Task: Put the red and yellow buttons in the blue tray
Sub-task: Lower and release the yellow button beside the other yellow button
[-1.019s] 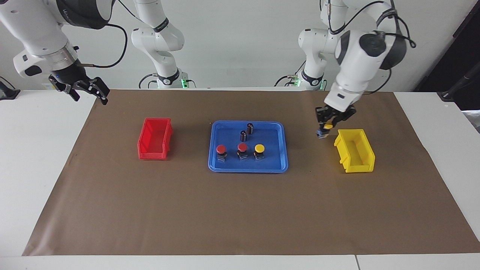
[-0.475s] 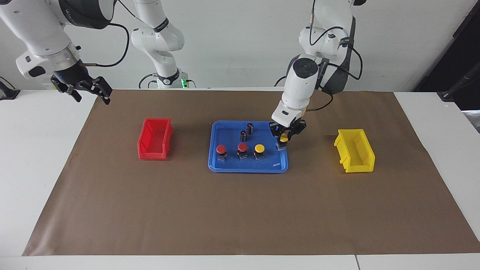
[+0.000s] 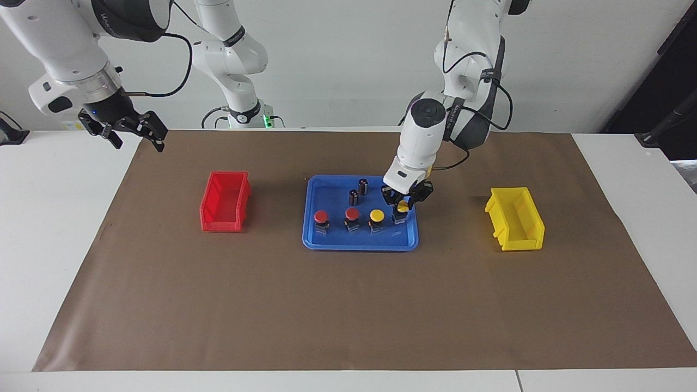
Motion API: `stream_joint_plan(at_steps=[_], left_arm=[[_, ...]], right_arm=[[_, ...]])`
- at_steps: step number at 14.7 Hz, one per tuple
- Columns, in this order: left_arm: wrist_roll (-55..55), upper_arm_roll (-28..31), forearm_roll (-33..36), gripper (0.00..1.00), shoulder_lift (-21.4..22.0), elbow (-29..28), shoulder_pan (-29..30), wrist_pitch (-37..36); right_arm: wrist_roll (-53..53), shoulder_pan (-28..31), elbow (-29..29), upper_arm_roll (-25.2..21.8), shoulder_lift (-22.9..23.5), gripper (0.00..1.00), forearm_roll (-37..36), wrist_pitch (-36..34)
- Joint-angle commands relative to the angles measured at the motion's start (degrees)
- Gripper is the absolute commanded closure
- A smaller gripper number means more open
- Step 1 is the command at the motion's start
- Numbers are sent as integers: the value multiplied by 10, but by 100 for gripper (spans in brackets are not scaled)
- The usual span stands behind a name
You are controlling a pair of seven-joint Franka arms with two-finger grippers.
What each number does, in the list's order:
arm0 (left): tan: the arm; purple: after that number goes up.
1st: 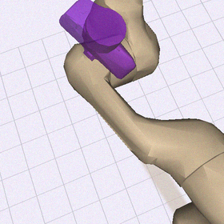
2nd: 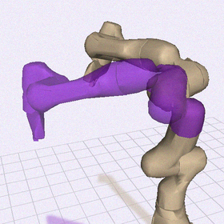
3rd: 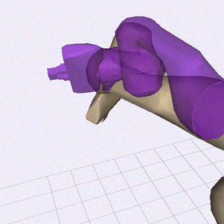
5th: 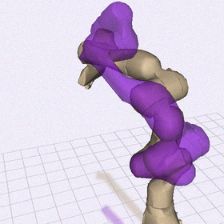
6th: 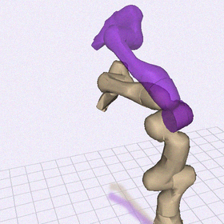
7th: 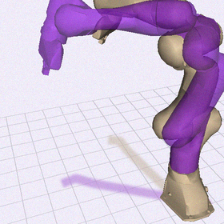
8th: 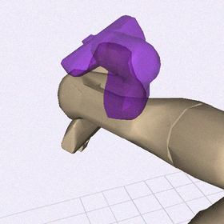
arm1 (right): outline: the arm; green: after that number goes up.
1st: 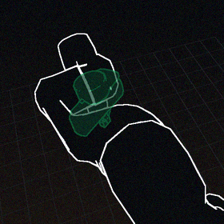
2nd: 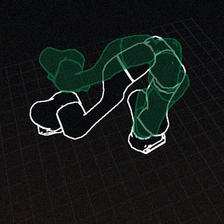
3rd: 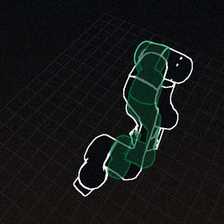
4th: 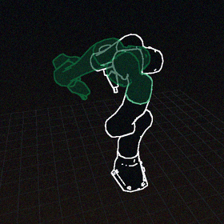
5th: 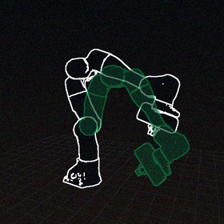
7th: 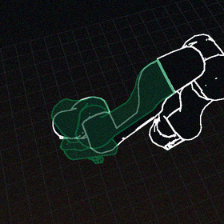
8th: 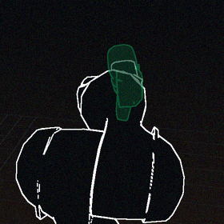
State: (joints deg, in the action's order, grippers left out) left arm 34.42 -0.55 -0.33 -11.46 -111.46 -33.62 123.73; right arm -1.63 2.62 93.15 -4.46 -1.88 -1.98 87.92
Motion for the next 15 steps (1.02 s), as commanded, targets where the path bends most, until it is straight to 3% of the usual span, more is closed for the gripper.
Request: stream_joint_plan(at_steps=[1,5,6,7,8,10,11,15], left_arm=[[13,10,8,98,-6,-2,-18,7],[14,10,8,90,-9,-13,-21,22],[12,10,8,79,-10,-15,-21,25],[12,10,8,52,-10,-15,-20,25],[11,10,8,33,-10,-13,-20,22],[12,12,8,14,-9,-8,-20,14],[12,12,10,0,-8,-8,-16,7],[-19,15,12,0,9,-8,-4,-35]], right_arm=[[-15,4,12,2,-12,0,10,3],[-12,4,13,2,-12,0,10,3],[-11,3,13,2,-12,0,10,3],[-11,3,14,2,-13,0,10,1],[-11,3,14,2,-13,0,10,1],[-11,3,14,2,-13,0,10,1],[-10,4,14,2,-13,0,10,1],[-10,3,14,2,-13,0,10,1]])
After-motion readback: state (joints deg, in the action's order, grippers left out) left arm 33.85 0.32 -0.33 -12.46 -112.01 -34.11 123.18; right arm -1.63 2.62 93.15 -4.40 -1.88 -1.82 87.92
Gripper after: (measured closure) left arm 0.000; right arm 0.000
